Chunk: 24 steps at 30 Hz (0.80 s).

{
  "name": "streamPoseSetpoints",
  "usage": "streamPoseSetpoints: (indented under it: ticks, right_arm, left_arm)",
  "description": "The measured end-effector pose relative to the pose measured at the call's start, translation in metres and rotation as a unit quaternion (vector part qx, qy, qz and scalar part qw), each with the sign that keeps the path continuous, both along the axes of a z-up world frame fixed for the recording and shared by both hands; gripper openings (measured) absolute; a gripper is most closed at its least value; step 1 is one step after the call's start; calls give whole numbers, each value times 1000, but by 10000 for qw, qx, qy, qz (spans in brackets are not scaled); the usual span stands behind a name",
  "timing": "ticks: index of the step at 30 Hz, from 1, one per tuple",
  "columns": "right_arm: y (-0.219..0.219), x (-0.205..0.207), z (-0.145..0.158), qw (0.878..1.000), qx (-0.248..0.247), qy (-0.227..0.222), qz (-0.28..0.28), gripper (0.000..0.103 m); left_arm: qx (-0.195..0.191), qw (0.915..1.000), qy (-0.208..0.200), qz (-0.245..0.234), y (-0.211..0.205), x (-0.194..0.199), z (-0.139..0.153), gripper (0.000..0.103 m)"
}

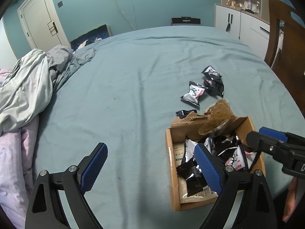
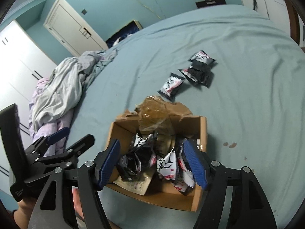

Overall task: Organize snacks
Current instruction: 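Lower both black packets into the box and open both tools, then reach the right tool to the pile and grasp a black packet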

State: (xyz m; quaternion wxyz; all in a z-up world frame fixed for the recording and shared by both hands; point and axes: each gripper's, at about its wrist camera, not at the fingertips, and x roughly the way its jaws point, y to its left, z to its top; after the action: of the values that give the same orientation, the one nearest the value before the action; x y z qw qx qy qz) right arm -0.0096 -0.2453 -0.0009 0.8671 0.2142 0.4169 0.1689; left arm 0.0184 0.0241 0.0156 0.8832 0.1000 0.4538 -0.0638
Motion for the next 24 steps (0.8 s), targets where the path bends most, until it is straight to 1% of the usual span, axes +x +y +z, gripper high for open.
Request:
streamPoseSetpoints:
  ticks: [3, 9, 12, 16, 21, 24]
  right_arm:
    - [-1, -1, 5, 9999, -41, -50, -149, 69]
    - [-3, -11, 13, 9976, -392, -167, -542, 69]
    - [-2, -15, 19, 9950, -624, -252, -739, 69]
    - [0, -19, 24, 9917, -800, -363, -943, 69]
    - [-4, -19, 25, 9904, -809, -333, -1070, 69]
    - [-5, -16, 23, 9914, -730, -245, -1058, 69]
  left_arm:
    - [11, 10000, 2, 7, 0, 1, 0, 94]
    - [-22, 10000, 28, 44, 2, 1, 0, 94]
    - [5, 10000, 31, 59, 2, 1, 0, 94]
    - [13, 9999, 49, 94, 3, 1, -1, 94]
    - [122, 9998, 80, 128, 2, 4, -6, 95]
    - [94, 9997, 138, 165, 3, 7, -8, 95]
